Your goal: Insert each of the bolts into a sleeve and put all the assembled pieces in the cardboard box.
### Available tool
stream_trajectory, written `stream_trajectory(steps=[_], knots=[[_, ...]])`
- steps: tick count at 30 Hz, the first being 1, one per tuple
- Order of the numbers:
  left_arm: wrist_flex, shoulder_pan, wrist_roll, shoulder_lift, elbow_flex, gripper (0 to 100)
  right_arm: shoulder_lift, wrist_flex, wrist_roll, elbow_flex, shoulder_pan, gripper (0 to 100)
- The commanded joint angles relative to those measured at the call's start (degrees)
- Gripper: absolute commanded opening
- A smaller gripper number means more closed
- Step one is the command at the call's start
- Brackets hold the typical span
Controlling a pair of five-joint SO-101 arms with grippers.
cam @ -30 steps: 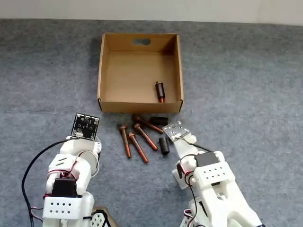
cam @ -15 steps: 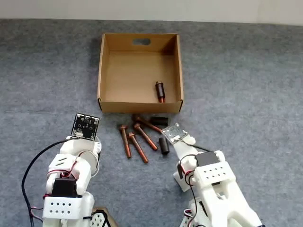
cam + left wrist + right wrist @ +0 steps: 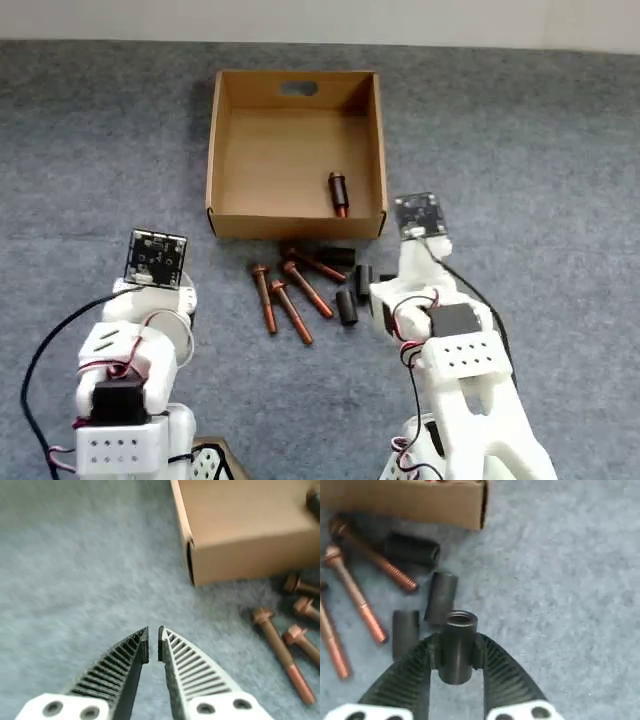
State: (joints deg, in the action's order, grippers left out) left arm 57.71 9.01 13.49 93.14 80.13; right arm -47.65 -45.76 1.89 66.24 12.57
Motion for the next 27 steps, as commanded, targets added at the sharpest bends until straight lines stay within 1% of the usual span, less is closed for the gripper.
stream_trajectory(steps=[1,3,5,9,12,17,21,23,27], knots=[[3.3,0.7,3.9,-0.3,-9.2,6,-0.9,3.5,-1.0,0.0,-2.8,0.5],[4.0,1.0,4.1,-2.4,-12.6,6,-0.9,3.7,-1.1,0.5,-3.6,0.5],[4.7,1.0,4.1,-8.2,-16.1,6,-1.2,4.8,-1.1,1.6,-3.6,0.5],[5.2,0.2,3.0,-28.7,-24.2,6,-5.2,6.5,-4.0,5.0,-3.4,0.5],[6.5,-2.2,-1.1,-44.4,-31.7,6,-10.2,6.5,-4.0,7.0,-3.5,0.5],[7.4,-10.8,-7.7,-62.7,-40.7,7,-16.7,6.4,-4.0,10.9,-3.6,0.5],[7.3,-16.1,-14.8,-73.8,-44.9,19,-19.0,6.3,-4.0,11.9,-3.6,0.5],[7.3,-17.4,-17.0,-78.5,-46.8,21,-19.2,6.3,-4.0,11.9,-3.6,0.5],[6.3,-17.5,-17.5,-86.2,-51.1,18,-19.2,6.3,-4.0,11.9,-3.6,0.5]])
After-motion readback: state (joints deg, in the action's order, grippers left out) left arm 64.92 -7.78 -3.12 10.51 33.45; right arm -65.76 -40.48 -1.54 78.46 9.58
